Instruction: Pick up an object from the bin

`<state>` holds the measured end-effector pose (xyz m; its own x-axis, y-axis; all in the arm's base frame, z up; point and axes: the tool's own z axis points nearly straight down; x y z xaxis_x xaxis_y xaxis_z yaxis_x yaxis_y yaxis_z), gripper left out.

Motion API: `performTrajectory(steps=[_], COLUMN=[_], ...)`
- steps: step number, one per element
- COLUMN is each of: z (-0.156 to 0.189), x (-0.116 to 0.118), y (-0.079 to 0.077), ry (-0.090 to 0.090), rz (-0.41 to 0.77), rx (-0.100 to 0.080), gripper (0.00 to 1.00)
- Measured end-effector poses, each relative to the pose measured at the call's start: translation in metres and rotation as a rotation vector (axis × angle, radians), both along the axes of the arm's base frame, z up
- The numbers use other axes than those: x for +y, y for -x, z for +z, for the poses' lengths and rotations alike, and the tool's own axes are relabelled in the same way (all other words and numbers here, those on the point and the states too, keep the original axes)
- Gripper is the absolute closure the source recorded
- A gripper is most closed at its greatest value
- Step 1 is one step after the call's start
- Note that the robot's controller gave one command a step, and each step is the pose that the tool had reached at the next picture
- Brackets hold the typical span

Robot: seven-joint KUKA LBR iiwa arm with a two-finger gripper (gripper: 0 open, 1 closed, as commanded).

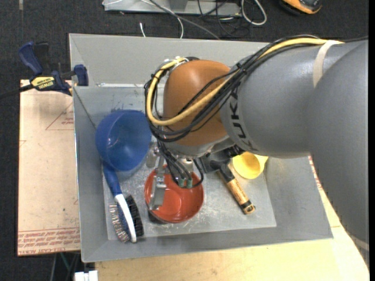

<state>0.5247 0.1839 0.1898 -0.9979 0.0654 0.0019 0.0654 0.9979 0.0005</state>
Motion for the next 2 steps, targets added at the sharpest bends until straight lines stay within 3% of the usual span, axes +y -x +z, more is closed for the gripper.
performTrajectory(steps=[1,2], z=[0.009,-0.056], x=[-0.001,0.012], y=[0.003,0.001], ry=[0.000,-0.001], rz=[0.009,0.151], rx=[-0.002,-0.003], gripper=[0.00,0.00])
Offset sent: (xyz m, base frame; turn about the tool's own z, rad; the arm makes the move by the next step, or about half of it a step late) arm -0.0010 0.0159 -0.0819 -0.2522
